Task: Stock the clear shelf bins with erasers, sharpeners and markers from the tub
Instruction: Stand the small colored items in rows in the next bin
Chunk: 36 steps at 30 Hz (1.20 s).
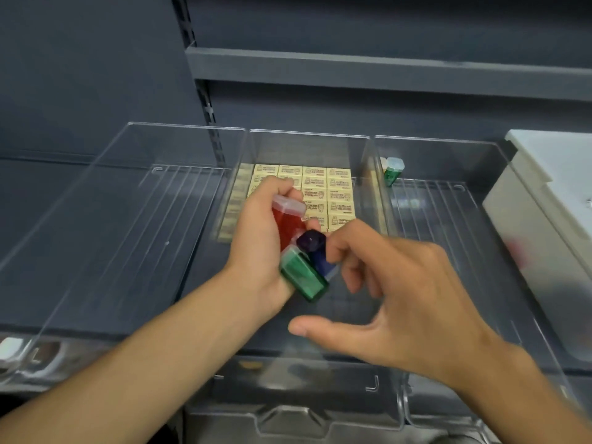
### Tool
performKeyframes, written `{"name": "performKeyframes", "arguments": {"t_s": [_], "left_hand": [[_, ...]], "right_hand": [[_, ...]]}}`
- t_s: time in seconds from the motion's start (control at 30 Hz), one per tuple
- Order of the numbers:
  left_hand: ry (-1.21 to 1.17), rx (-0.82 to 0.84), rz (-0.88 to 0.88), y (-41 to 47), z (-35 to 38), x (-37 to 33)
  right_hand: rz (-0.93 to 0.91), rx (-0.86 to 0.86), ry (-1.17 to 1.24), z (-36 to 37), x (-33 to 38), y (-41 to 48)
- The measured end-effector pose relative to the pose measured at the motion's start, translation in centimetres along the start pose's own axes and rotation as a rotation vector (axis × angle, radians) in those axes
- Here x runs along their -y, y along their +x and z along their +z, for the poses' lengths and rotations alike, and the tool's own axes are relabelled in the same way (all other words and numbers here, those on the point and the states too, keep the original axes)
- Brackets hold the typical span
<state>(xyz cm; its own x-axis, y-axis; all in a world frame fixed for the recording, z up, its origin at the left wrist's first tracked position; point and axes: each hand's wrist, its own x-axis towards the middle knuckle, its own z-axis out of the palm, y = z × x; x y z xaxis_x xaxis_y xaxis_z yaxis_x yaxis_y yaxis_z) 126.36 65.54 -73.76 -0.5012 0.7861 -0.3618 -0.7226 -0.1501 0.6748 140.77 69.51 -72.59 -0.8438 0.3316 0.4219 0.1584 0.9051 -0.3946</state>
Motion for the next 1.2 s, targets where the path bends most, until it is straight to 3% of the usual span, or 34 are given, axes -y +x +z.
{"name": "performKeyframes", "arguments": {"t_s": [0.2,0.67,0.9,1.2], "left_hand": [[0.002,-0.042,-0.012,-0.3,0.1,-0.4],[-0.033,0.122,-0.003,-0.3,0.4,-0.9],[0.174,0.099,0.2,-0.2,0.9,-0.5],[0.451,0.066,0.267,0.1,0.3,0.0]], "right_hand": [[0.061,0.018,0.048,1.5,-0.2,-0.1],[0.154,-0.01,0.231,1.5,-0.4,0.1],[0.198,-0.054,0.391,1.4,-0.6,0.4],[0.277,-0.099,0.494,1.2,-1.0,0.3]]}}
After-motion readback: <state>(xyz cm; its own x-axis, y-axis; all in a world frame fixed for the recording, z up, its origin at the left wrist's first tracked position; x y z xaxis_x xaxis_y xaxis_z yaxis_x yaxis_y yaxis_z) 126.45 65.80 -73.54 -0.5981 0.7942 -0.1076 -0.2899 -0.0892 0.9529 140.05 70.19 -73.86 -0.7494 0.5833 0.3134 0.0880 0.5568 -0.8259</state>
